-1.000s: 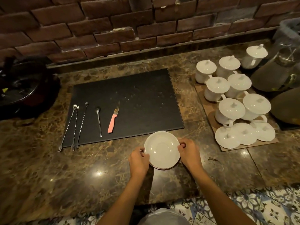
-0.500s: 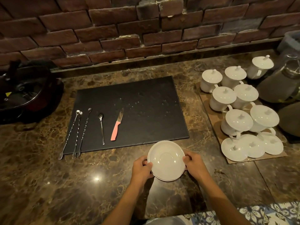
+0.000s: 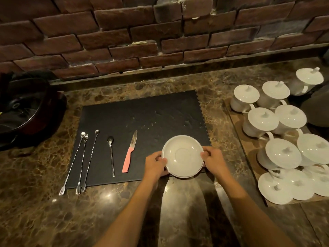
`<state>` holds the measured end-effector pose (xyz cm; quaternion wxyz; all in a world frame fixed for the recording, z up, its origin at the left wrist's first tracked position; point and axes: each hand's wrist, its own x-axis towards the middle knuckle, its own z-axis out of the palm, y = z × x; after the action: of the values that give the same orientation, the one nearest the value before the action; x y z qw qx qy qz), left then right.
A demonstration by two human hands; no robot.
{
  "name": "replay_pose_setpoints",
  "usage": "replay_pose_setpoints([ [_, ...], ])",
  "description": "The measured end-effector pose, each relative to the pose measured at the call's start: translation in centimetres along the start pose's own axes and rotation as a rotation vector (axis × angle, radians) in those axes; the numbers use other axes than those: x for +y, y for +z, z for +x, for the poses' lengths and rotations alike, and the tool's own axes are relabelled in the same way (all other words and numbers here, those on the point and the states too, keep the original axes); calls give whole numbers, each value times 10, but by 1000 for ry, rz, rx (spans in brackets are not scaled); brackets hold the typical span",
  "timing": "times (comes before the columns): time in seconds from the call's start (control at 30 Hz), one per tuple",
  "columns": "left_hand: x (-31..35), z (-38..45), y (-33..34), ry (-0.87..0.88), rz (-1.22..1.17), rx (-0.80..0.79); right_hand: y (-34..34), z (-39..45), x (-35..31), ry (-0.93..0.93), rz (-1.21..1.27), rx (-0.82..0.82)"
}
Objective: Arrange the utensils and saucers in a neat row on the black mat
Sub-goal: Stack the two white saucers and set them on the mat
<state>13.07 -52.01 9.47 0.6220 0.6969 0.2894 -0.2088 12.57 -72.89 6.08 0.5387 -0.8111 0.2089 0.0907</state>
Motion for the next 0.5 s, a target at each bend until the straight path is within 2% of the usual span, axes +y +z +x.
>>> replay_pose_setpoints([
  [0.27,13,37,5,-65,23,-8,10,40,7,7,-20,-19],
  [0.5,4,42,5,-18,25,11,15,38,7,26,-21,37],
])
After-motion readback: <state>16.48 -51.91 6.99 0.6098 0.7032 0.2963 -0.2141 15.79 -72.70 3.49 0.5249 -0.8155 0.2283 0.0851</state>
